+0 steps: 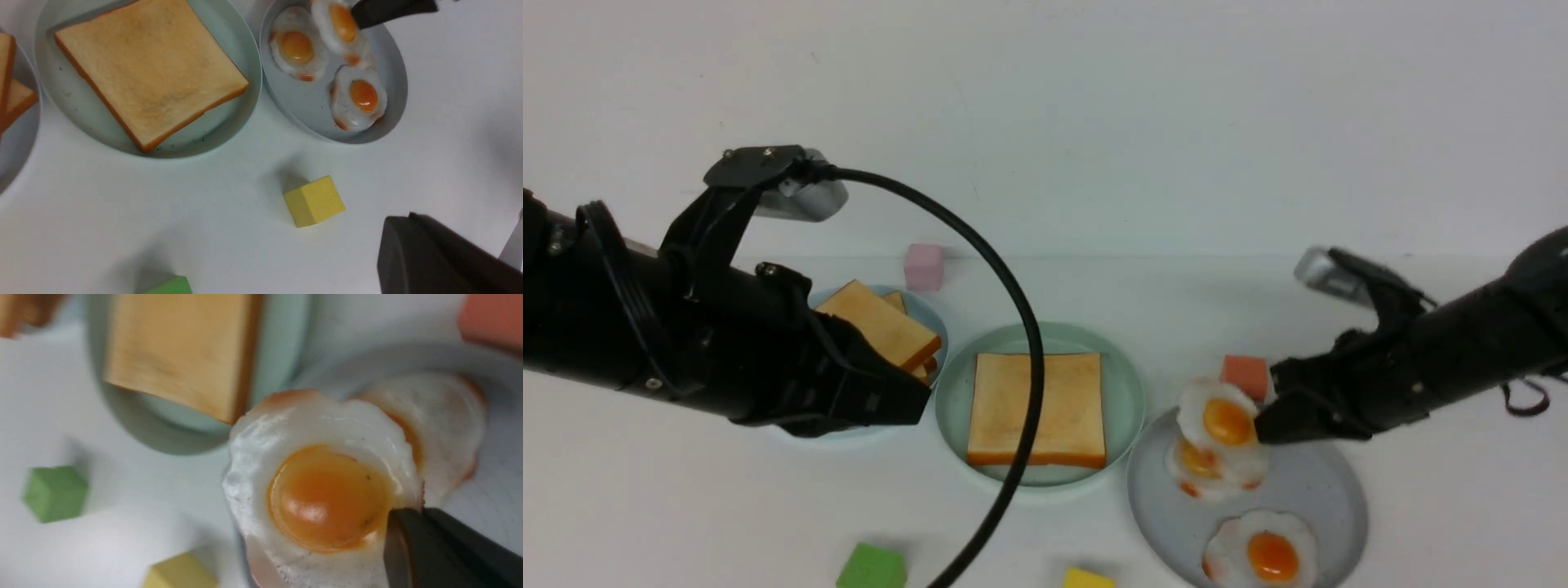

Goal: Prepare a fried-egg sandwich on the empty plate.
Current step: Use the right arm to place the fried egg on the slice of bread in the middle, then use the left arm to grab a slice of bread

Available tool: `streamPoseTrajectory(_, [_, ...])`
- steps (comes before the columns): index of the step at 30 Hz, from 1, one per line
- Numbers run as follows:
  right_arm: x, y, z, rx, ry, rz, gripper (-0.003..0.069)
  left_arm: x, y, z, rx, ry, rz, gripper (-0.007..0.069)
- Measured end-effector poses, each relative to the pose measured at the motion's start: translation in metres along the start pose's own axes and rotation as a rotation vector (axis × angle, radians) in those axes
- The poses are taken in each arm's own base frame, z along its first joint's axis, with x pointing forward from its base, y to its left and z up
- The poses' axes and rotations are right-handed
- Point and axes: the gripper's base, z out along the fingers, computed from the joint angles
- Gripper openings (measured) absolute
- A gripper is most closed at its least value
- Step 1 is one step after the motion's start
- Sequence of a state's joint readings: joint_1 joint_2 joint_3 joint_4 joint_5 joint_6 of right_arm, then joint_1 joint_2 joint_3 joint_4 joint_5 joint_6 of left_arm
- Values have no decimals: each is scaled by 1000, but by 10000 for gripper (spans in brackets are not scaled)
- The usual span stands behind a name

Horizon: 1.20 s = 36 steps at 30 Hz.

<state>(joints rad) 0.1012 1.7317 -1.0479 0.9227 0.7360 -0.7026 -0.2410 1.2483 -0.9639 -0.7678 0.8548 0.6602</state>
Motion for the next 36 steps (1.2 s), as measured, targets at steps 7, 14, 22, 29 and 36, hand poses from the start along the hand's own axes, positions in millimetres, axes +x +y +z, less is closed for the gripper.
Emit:
streamPoseTrajectory(7, [-36, 62, 3, -12, 12, -143, 10, -5, 16, -1, -175, -59, -39, -5])
streamPoseTrajectory(14, [-71, 98, 72, 37, 69, -165, 11, -11, 33, 7, -279, -118, -106, 4])
streamPoseTrajectory(22, [-77, 78, 131, 70, 107, -92, 137, -9, 43, 22, -284, -85, -212, 35])
streamPoseTrajectory(29, [-79, 86, 119, 50, 109, -110, 405, -6, 50, 24, -319, -84, -355, 112])
streamPoseTrajectory(36, [-93, 142, 4, 38, -34, -302, 478, 7, 112, -7, -439, -166, -768, 183])
